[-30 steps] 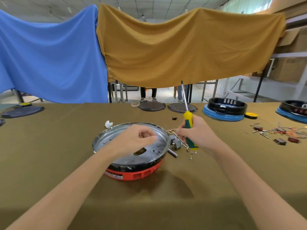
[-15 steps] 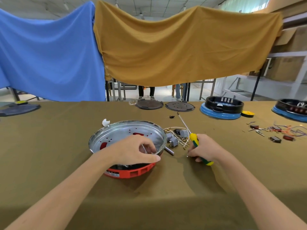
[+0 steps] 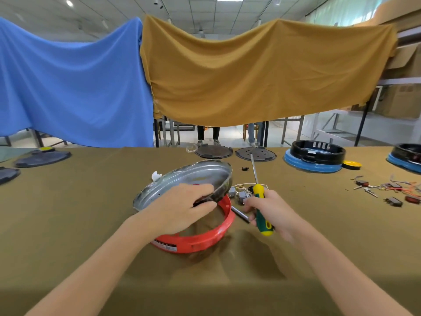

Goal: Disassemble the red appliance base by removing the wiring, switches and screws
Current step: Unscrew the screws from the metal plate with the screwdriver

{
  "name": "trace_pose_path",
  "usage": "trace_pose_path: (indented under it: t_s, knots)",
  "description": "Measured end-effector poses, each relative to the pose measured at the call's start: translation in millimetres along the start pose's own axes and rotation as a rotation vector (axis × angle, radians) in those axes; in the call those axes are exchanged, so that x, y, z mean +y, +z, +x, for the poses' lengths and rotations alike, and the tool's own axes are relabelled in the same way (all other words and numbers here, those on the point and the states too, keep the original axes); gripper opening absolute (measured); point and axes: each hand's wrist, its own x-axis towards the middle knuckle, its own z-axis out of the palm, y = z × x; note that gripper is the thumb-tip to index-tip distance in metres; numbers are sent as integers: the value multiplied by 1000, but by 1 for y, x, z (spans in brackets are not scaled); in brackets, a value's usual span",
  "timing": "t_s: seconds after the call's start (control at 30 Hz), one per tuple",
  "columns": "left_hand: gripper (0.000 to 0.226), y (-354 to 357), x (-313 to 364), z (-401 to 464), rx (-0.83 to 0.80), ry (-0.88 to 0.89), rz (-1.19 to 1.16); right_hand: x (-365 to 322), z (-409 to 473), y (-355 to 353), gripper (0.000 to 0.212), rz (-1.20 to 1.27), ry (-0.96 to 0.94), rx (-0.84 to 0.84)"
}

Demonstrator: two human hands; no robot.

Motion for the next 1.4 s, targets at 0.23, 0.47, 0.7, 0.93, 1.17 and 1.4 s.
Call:
trace_pose_path:
  t_s: [0.23,0.47,0.7,0.93,1.17,1.4]
  knots:
    - [24,-52,-32,-22,255,-115,-252,5,2,52,34,-130,-34,122]
    - [24,-49,-73,-61,488,-226,-187,0,16,61,15,-221,-187,354]
    - [22,-11,-106,-75,448,-200,17,-10,54,15,22,-169,-120,696]
    - [32,30,-134,-69,415,-168,387,8,75,-11,25,-181,46,809]
    - [8,46,-147,-71,401,-359,452,5,65,-12,35,-226,15,803]
    - [9,47,-146,-69,317,-491,399,-8,27,14,13,-464,-246,862]
